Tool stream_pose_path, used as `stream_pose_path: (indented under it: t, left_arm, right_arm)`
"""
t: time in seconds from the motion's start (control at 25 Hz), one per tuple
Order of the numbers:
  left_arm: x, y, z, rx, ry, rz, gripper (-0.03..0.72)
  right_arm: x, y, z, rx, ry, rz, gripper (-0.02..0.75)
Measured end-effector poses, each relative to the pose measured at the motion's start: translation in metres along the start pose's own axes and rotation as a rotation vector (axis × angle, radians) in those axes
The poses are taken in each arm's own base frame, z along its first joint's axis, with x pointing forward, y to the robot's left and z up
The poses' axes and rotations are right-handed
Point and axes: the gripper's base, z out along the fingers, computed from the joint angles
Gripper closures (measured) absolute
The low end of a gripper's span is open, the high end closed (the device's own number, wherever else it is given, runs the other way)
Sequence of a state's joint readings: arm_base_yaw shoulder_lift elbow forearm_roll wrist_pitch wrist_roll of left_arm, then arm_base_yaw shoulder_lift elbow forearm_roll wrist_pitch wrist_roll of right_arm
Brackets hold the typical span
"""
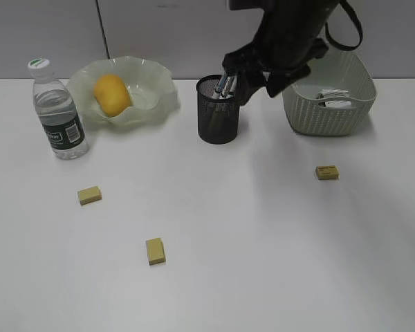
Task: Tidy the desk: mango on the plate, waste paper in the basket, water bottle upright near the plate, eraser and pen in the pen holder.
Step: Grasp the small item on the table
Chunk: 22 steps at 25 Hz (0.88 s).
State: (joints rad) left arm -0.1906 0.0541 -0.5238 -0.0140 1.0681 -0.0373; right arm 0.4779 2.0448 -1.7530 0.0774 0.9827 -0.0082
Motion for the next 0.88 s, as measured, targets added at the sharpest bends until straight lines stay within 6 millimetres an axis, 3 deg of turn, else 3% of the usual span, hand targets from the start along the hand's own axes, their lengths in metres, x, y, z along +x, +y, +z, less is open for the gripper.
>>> stream_pose_path:
  t: [0.16, 0.32, 0.68, 0.88]
  left_arm:
    - [0.000, 0.000, 0.000, 0.000, 0.000, 0.000, 0.168]
    - [0.000, 0.000, 0.000, 0.000, 0.000, 0.000, 0.168]
    - [0.000, 0.000, 0.000, 0.000, 0.000, 0.000, 0.169]
    - [0.000, 0.000, 0.000, 0.000, 0.000, 0.000, 0.169]
  right_arm:
    - [0.015, -0.001, -0.002, 0.006, 0.163, -0.004, 0.182]
    - [0.018, 0.000, -0.020, 0.005, 0.180, -0.010, 0.174]
    - [0.018, 0.006, -0.092, -0.008, 0.020, -0.022, 0.174]
    - [0.035, 0.010, -0.129, -0.038, -0.036, -0.033, 0.174]
